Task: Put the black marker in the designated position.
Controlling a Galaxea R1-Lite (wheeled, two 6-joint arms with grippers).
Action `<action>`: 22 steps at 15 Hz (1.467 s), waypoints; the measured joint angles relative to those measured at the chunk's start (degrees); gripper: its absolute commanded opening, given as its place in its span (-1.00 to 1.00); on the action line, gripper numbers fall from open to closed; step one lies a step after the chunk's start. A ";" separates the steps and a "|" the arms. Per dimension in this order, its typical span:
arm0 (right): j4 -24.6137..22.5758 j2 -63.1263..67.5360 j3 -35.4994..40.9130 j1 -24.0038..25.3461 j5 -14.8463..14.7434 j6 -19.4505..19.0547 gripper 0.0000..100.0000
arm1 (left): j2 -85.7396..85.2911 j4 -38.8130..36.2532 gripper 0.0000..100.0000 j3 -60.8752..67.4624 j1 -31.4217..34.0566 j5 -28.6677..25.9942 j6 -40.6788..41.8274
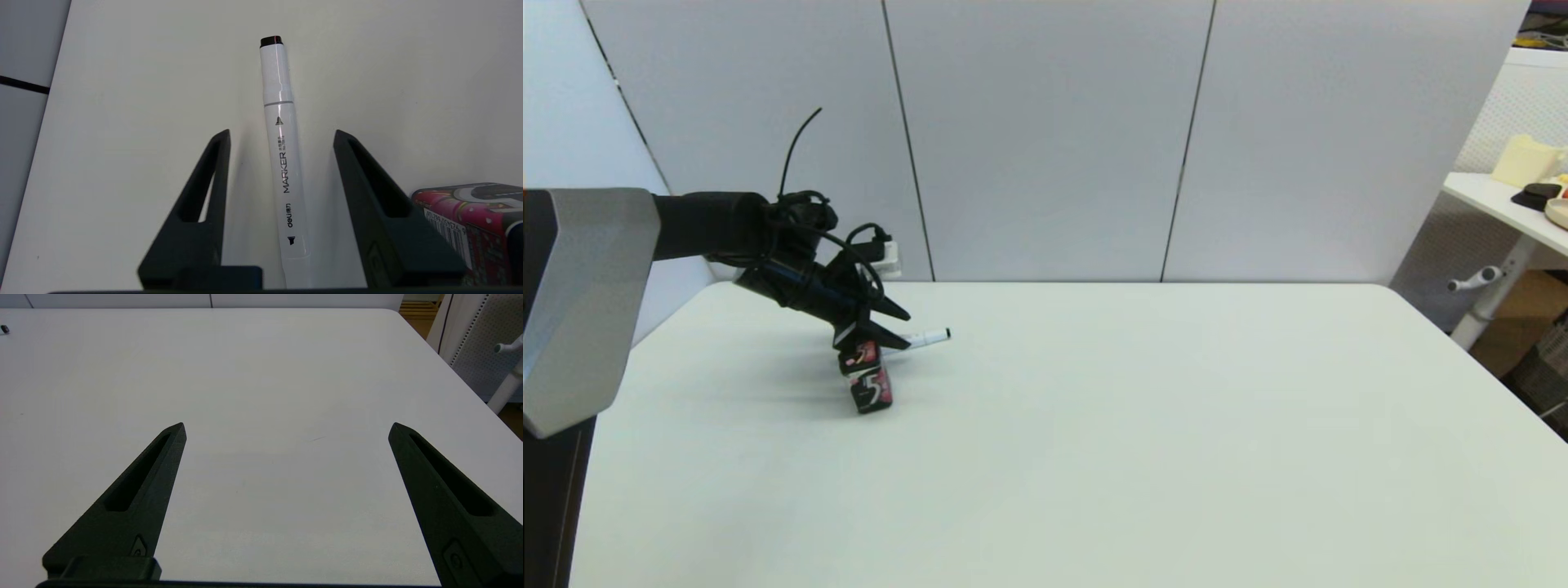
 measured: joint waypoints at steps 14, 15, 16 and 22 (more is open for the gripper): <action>0.02 0.00 0.02 0.00 -0.02 0.00 1.00 | -12.24 2.47 1.00 2.34 14.95 0.39 -0.96; 0.02 0.00 0.02 0.00 -0.02 0.00 1.00 | -14.91 3.01 1.00 3.75 15.79 0.59 -1.68; 0.00 0.00 0.02 0.00 -0.02 0.00 1.00 | -18.02 3.34 1.00 5.88 16.47 0.78 -2.82; 0.02 0.00 0.02 0.00 0.00 0.02 1.00 | -44.59 -1.43 1.00 28.48 17.38 4.75 -18.55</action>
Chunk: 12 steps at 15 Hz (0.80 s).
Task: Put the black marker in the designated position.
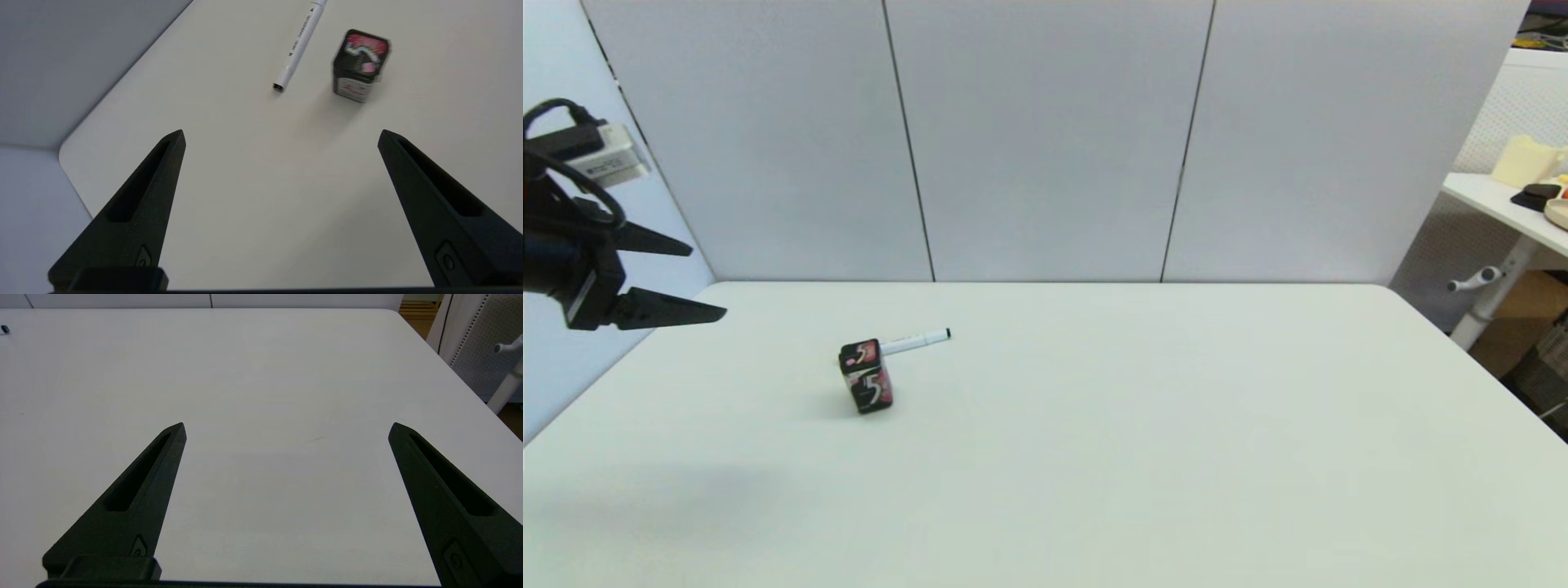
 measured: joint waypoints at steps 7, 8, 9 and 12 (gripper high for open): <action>-0.02 0.00 0.00 0.00 0.00 -0.02 1.00 | -34.29 -13.24 1.00 29.20 -11.14 13.58 -29.94; -0.02 0.00 0.00 0.00 -0.02 0.00 1.00 | -38.62 -15.42 1.00 33.85 -13.04 15.07 -32.24; 0.00 0.00 0.00 0.00 0.00 -0.02 1.00 | -42.64 -17.85 1.00 38.49 -14.53 16.03 -33.77; 0.00 0.00 0.00 0.00 -0.02 -0.02 1.00 | -53.94 -26.22 1.00 51.21 -16.75 17.19 -37.16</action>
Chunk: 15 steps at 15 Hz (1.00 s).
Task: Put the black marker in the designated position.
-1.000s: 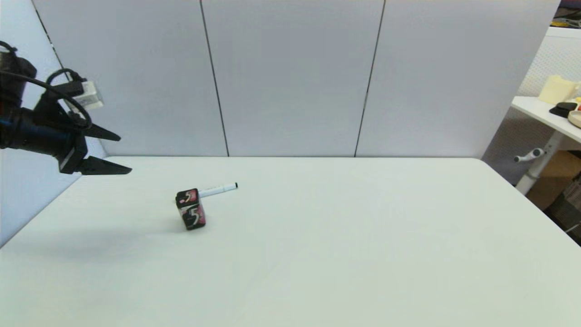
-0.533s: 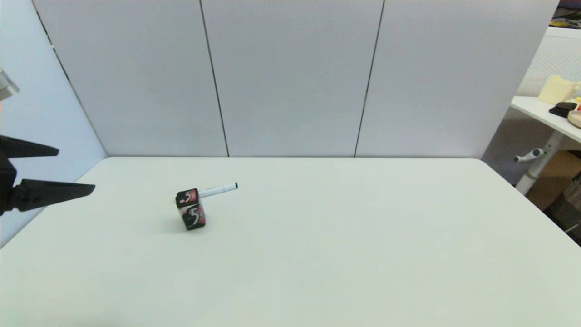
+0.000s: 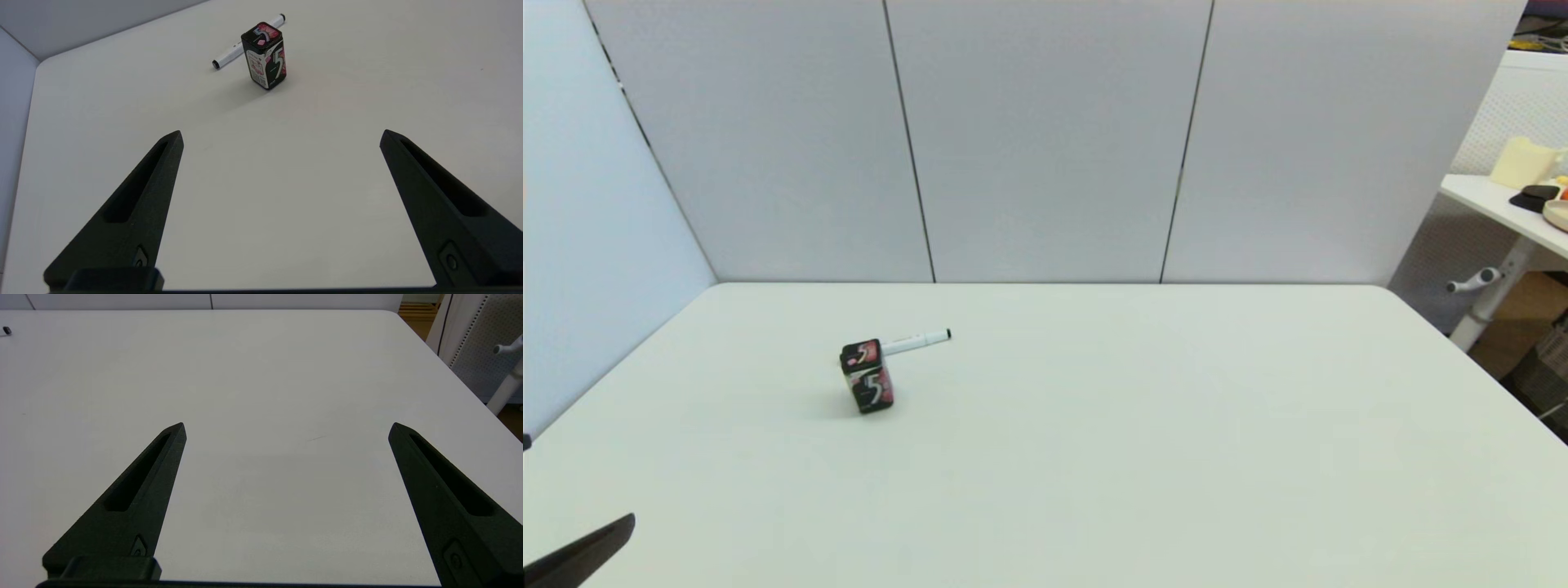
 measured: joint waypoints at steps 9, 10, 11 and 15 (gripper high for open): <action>0.00 0.00 -0.02 0.00 0.00 0.00 1.00 | -22.77 -9.73 1.00 21.78 0.66 4.13 -5.40; 0.00 0.00 -0.02 0.00 0.00 0.00 1.00 | -24.84 -9.81 1.00 23.47 0.85 4.47 -6.03; 0.00 0.00 -0.02 0.00 0.02 0.00 1.00 | -27.01 -9.84 1.00 25.11 1.01 5.49 -6.67; 0.00 0.00 -0.02 0.00 -0.01 0.00 1.00 | -32.48 -12.13 1.00 30.53 1.32 12.50 -8.81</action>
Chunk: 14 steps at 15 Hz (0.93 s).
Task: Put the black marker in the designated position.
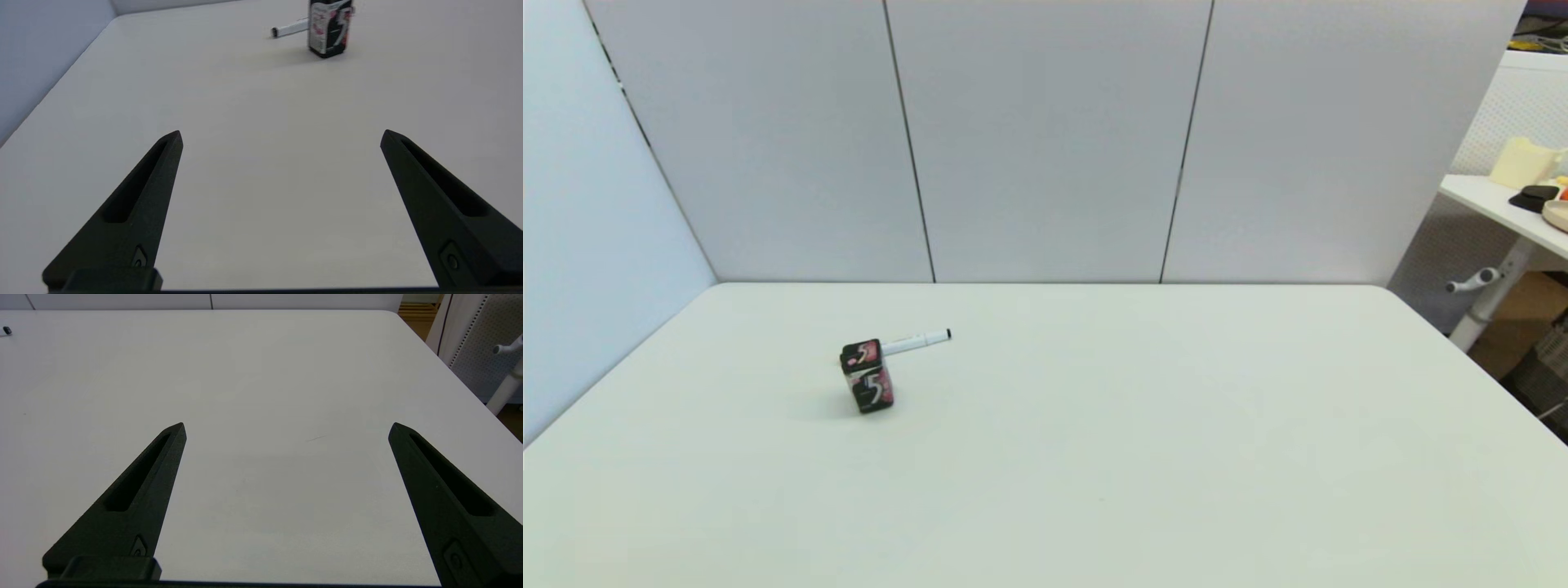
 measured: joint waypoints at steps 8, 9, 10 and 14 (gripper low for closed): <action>0.00 0.00 0.02 0.00 0.01 0.00 1.00 | -1.48 -3.56 1.00 2.56 0.00 1.90 -4.52; 0.02 0.00 0.02 0.00 0.04 0.00 1.00 | -1.50 -3.56 1.00 2.58 0.00 1.93 -4.85; 0.00 0.00 0.02 0.00 0.04 0.00 1.00 | -1.50 -3.56 1.00 2.61 0.00 1.93 -4.89; 0.02 0.00 0.02 0.00 0.04 0.00 1.00 | -1.50 -3.58 1.00 2.63 0.00 1.95 -4.89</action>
